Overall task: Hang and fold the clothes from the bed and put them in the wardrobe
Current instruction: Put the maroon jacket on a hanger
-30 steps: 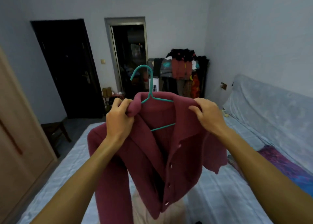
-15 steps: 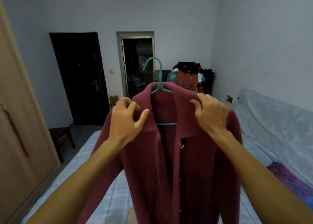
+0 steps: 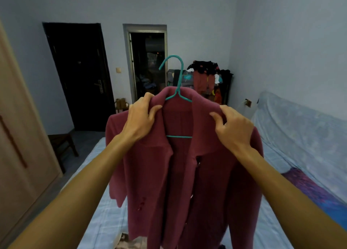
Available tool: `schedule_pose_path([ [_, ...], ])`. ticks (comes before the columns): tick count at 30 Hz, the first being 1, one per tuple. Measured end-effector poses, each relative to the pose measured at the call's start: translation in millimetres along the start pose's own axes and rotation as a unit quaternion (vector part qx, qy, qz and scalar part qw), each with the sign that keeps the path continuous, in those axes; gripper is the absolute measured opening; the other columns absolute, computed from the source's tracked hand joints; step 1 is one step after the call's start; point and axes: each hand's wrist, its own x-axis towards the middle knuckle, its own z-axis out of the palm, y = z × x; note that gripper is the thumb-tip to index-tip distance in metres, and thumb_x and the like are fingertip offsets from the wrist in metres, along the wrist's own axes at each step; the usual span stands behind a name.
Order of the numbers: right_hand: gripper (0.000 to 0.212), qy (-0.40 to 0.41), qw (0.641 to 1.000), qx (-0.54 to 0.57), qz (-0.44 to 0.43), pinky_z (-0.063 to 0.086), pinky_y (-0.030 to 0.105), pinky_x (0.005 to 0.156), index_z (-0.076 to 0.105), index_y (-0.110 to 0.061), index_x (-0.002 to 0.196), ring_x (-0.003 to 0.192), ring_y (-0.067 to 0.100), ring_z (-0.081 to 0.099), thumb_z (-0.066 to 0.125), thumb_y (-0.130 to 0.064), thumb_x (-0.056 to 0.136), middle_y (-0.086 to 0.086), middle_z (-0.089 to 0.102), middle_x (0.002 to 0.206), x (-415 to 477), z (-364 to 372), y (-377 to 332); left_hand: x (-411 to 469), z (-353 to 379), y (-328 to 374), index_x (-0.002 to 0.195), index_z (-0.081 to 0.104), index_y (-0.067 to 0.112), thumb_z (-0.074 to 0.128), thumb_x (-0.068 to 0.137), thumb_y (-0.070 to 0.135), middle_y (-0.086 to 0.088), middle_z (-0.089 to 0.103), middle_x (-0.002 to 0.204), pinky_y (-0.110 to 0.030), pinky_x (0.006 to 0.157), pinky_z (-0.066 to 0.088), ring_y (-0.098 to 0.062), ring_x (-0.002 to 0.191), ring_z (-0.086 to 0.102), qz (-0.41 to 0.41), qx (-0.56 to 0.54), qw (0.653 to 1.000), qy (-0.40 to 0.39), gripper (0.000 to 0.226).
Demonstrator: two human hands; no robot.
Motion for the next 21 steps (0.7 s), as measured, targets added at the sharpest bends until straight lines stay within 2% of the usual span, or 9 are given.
schedule_pose_path([
  [3, 0.036, -0.093, 0.995, 0.020, -0.040, 0.045, 0.033, 0.066, 0.058, -0.021, 0.123, 0.087, 0.027, 0.066, 0.055, -0.039, 0.092, 0.002, 0.071, 0.102, 0, -3, -26, -9, -14, -10, 0.104, 0.052, 0.013, 0.052, 0.093, 0.032, -0.005, 0.059, 0.088, -0.048, 0.079, 0.046, -0.023, 0.080, 0.056, 0.006, 0.005, 1.000, 0.012, 0.022],
  [5, 0.043, -0.150, 0.986, 0.035, -0.070, 0.046, 0.037, 0.072, 0.051, -0.020, 0.132, 0.094, 0.030, 0.064, 0.053, -0.039, 0.093, 0.005, 0.069, 0.108, 5, 0, -50, -18, -25, -14, 0.104, 0.053, 0.013, 0.051, 0.091, 0.035, -0.007, 0.060, 0.088, -0.049, 0.078, 0.046, -0.026, 0.079, 0.057, 0.005, 0.014, 1.000, 0.015, 0.025],
  [7, 0.040, -0.168, 0.981, 0.043, -0.081, 0.045, 0.037, 0.072, 0.052, -0.018, 0.128, 0.093, 0.031, 0.064, 0.051, -0.039, 0.094, 0.005, 0.069, 0.105, 10, 5, -74, -25, -41, -18, 0.103, 0.054, 0.014, 0.052, 0.090, 0.035, -0.007, 0.060, 0.086, -0.049, 0.078, 0.046, -0.027, 0.079, 0.058, -0.003, 0.021, 0.999, 0.029, 0.026],
  [11, 0.034, -0.131, 0.985, 0.050, -0.101, 0.040, 0.034, 0.061, 0.060, -0.015, 0.115, 0.078, 0.032, 0.065, 0.052, -0.040, 0.093, 0.006, 0.070, 0.088, 11, 10, -117, -43, -88, -29, 0.109, 0.053, 0.014, 0.050, 0.089, 0.041, -0.009, 0.059, 0.092, -0.049, 0.081, 0.045, -0.029, 0.086, 0.057, -0.021, 0.066, 0.997, 0.034, 0.035],
  [15, 0.027, -0.099, 0.987, 0.089, -0.094, 0.033, 0.031, 0.055, 0.064, -0.010, 0.096, 0.067, 0.035, 0.063, 0.056, -0.036, 0.092, 0.009, 0.067, 0.075, 3, 7, -161, -71, -139, -33, 0.125, 0.049, 0.016, 0.048, 0.089, 0.050, -0.012, 0.055, 0.111, -0.044, 0.091, 0.039, -0.030, 0.103, 0.051, -0.055, 0.163, 0.985, 0.028, 0.049],
  [17, 0.029, -0.093, 0.986, 0.101, -0.093, 0.030, 0.031, 0.056, 0.064, -0.009, 0.097, 0.070, 0.035, 0.064, 0.054, -0.036, 0.092, 0.009, 0.068, 0.078, -1, 4, -181, -90, -166, -30, 0.131, 0.046, 0.016, 0.044, 0.088, 0.051, -0.012, 0.052, 0.118, -0.040, 0.097, 0.037, -0.028, 0.110, 0.049, -0.085, 0.169, 0.980, 0.064, 0.056],
  [21, 0.031, -0.103, 0.974, 0.174, -0.105, 0.030, 0.031, 0.057, 0.061, -0.009, 0.093, 0.071, 0.033, 0.064, 0.051, -0.038, 0.094, 0.007, 0.067, 0.078, -12, -5, -230, -139, -228, -17, 0.132, 0.047, 0.013, 0.048, 0.089, 0.042, -0.012, 0.047, 0.122, -0.031, 0.105, 0.034, -0.023, 0.114, 0.047, -0.160, 0.189, 0.957, 0.150, 0.051],
])
